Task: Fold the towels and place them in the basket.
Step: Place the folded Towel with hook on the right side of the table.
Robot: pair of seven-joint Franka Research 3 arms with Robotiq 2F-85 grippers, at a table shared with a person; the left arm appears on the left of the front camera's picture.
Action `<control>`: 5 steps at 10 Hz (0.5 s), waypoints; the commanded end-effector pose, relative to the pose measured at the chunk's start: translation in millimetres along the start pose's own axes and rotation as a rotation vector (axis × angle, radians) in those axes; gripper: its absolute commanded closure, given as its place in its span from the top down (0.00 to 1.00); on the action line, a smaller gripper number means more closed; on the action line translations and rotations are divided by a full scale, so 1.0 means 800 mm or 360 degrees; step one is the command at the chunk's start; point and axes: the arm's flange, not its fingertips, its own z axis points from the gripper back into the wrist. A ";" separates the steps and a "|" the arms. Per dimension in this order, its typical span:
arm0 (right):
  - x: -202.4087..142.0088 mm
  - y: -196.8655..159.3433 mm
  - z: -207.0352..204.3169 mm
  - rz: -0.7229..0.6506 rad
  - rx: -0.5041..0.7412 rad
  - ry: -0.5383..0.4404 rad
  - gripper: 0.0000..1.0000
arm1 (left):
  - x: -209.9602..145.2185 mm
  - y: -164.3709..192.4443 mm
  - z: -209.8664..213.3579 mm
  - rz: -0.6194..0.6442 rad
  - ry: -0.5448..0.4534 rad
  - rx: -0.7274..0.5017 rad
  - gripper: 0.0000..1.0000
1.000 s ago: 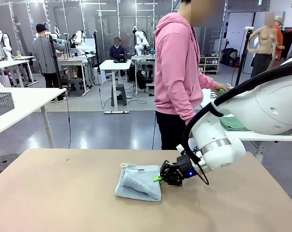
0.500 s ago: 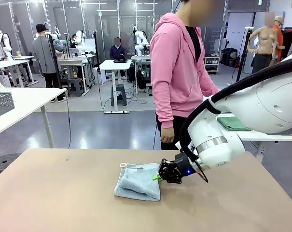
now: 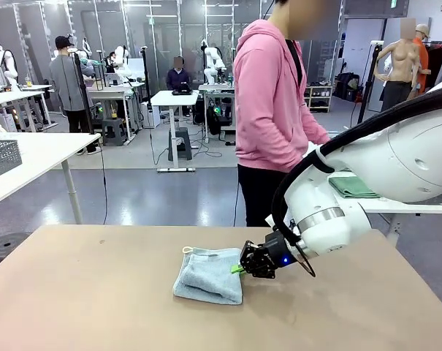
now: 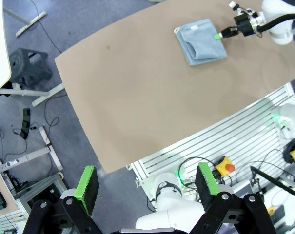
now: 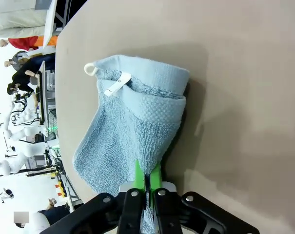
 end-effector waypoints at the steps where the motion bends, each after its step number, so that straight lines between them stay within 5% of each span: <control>1: 0.004 -0.001 -0.003 0.0018 0.0018 0.0008 0.00 | -0.005 0.000 0.001 -0.0016 0.0002 -0.0001 1.00; 5: -0.013 -0.024 0.085 0.0040 -0.0033 -0.0050 0.04 | -0.005 0.000 0.001 -0.0016 0.0002 -0.0001 1.00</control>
